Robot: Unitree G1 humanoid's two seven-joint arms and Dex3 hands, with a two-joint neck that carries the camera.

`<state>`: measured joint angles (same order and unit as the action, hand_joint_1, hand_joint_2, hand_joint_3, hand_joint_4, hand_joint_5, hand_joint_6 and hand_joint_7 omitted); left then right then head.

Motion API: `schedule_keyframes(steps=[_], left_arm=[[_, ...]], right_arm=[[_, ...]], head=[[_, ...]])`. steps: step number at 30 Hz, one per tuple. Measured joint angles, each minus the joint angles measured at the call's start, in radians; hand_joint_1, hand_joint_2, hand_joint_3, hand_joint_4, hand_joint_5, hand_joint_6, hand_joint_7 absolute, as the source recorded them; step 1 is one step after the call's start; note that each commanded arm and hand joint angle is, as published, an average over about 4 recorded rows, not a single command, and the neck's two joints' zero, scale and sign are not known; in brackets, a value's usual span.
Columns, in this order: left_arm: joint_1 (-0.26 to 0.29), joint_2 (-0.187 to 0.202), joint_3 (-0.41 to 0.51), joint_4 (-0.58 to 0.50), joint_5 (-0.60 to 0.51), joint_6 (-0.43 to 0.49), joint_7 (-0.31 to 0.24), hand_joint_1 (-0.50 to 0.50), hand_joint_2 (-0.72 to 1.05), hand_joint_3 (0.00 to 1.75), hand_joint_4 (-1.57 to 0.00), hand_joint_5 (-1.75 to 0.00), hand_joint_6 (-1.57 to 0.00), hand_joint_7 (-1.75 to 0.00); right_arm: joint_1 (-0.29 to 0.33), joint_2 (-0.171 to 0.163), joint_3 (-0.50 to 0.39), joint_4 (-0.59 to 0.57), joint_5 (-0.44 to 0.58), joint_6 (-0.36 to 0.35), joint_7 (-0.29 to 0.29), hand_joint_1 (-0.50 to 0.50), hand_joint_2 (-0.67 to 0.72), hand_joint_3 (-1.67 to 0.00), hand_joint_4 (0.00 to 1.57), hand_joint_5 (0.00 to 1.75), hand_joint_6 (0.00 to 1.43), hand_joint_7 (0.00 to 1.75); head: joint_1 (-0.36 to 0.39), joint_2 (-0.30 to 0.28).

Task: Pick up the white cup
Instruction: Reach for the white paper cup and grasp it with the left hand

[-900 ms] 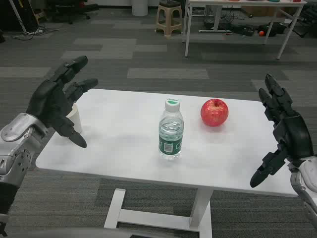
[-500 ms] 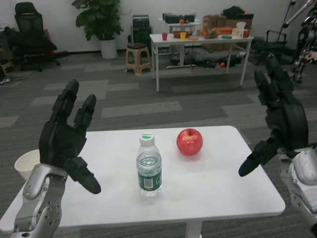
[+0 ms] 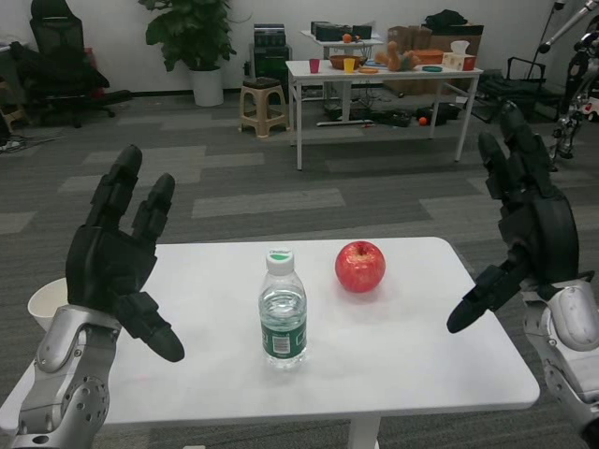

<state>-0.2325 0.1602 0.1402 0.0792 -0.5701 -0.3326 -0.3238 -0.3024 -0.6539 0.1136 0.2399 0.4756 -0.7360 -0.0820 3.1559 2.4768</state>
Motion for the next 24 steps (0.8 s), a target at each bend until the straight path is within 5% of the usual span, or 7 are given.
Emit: schedule_keyframes(steps=[9, 24], left_arm=[[0.07, -0.016, 0.188, -0.084, 0.118, 0.043, 0.024, -0.5, -0.59, 0.09, 0.0, -0.1, 0.0, -0.07], [0.163, -0.07, 0.566, -0.126, 0.196, 0.069, 0.063, -0.5, -0.55, 0.09, 0.0, -0.1, 0.0, -0.07]], right_arm=[[0.0, 0.001, 0.009, 0.032, 0.0, 0.0, 0.0, -0.46, 0.72, 0.0, 0.0, 0.0, 0.0, 0.0], [0.001, 0.001, 0.036, 0.092, 0.0, 0.0, 0.0, -0.46, 0.72, 0.0, 0.0, 0.0, 0.0, 0.0]], head=[[0.236, -0.033], [0.415, -0.039]])
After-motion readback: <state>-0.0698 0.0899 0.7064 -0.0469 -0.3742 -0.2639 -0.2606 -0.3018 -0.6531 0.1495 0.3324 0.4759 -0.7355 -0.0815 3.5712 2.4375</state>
